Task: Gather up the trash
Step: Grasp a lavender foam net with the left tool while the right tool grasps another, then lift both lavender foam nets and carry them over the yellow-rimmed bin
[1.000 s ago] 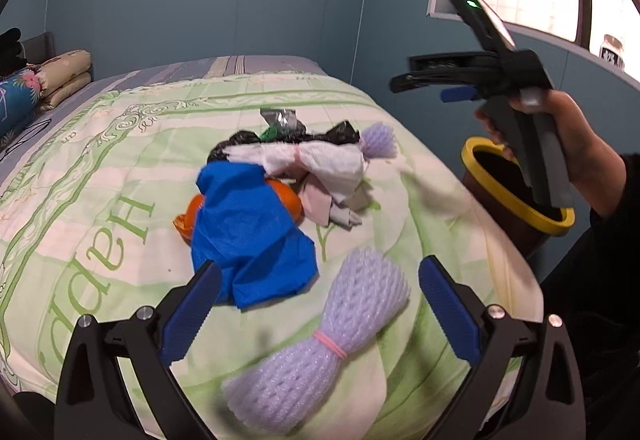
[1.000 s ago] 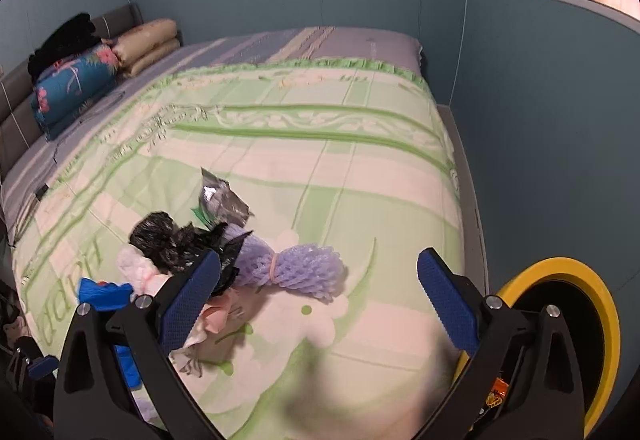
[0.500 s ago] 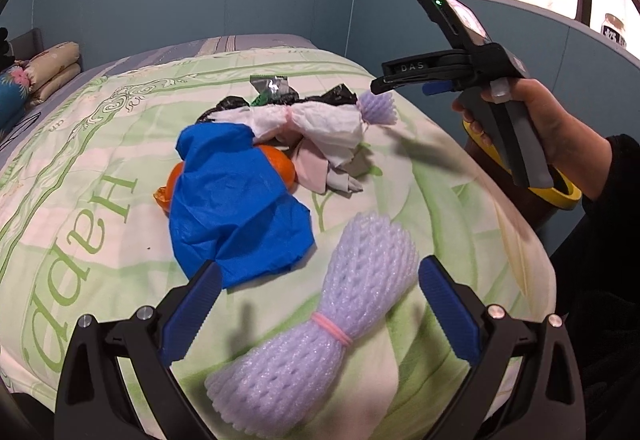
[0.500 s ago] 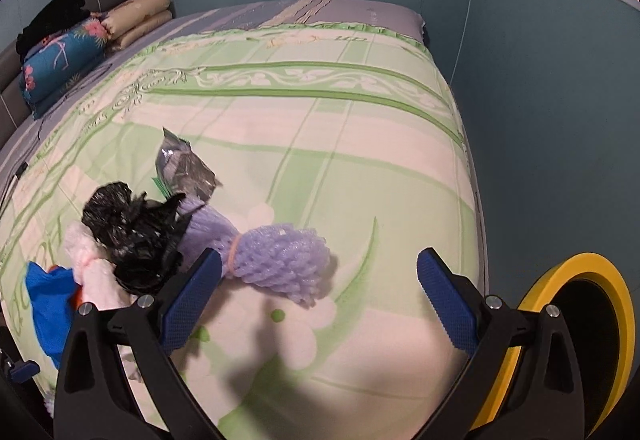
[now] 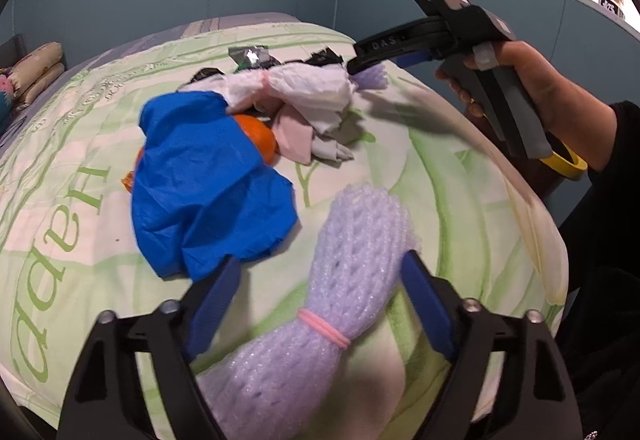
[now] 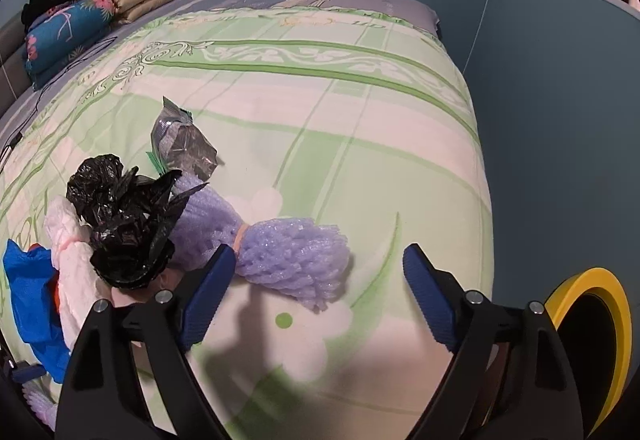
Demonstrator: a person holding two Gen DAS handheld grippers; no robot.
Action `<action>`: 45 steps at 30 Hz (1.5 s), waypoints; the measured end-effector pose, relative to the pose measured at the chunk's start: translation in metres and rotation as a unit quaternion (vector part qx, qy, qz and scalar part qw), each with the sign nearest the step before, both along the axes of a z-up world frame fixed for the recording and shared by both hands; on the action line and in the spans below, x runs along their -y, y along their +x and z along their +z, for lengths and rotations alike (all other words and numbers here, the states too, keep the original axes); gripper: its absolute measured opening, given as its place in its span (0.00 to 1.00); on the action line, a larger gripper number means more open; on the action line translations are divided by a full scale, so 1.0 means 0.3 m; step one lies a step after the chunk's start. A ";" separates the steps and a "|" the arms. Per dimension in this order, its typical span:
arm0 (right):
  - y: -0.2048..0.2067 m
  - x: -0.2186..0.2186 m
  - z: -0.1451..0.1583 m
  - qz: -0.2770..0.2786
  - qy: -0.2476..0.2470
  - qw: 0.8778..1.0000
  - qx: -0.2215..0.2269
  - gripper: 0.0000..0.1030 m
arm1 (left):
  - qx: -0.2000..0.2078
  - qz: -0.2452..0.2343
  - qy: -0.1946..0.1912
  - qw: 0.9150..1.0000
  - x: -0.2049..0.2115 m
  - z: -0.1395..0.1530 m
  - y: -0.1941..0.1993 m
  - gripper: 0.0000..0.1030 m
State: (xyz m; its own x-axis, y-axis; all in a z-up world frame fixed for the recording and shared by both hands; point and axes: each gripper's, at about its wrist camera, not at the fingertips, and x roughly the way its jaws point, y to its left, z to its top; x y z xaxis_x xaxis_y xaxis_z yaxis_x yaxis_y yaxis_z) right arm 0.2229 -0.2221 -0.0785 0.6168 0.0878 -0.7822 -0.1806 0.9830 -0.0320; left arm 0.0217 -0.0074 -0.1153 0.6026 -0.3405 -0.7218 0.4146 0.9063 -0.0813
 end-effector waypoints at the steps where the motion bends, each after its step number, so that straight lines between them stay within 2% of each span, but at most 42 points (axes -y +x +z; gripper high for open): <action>1: 0.002 0.000 -0.003 -0.001 0.003 1.000 -0.002 0.75 | -0.001 -0.004 0.001 1.000 0.004 -0.001 -0.001 0.68; 7: -0.004 -0.019 0.000 0.012 0.012 1.000 -0.008 0.47 | 0.005 -0.026 0.005 1.000 0.026 -0.001 -0.015 0.43; 9: -0.011 -0.026 0.000 0.017 0.016 1.000 -0.015 0.42 | 0.010 -0.034 0.011 0.999 0.033 0.001 -0.023 0.39; 12: -0.018 -0.027 0.003 0.022 0.018 0.999 -0.017 0.28 | 0.009 -0.042 0.010 0.999 0.034 0.005 -0.026 0.29; 13: -0.018 -0.024 0.007 0.021 0.022 0.999 -0.017 0.11 | 0.008 -0.043 0.006 0.999 0.031 0.009 -0.026 0.27; 14: -0.019 -0.021 0.010 0.017 0.025 0.999 -0.017 0.09 | 0.007 -0.044 0.003 0.999 0.030 0.012 -0.028 0.26; 22: -0.048 0.024 0.071 0.018 0.072 0.997 -0.009 0.08 | 0.007 -0.056 0.000 0.998 0.035 0.032 -0.050 0.25; 26: -0.073 0.054 0.127 0.015 0.092 0.996 0.009 0.08 | 0.002 -0.061 -0.019 0.998 0.022 0.052 -0.060 0.25; 31: -0.114 0.100 0.213 0.010 0.110 0.993 0.038 0.08 | 0.022 -0.059 -0.028 0.998 0.011 0.098 -0.081 0.25; 45: -0.243 0.212 0.412 -0.004 0.150 0.982 0.115 0.08 | 0.058 -0.016 -0.055 0.997 -0.043 0.253 -0.084 0.25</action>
State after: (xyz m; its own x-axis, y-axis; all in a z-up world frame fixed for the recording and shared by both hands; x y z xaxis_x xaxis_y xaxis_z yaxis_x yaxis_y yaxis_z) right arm 0.1500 -0.2858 0.0452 0.7754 0.2873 -0.5623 -0.1949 0.9559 0.2196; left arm -0.0035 0.0056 -0.0395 0.6682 -0.4338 -0.6044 0.4552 0.8810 -0.1291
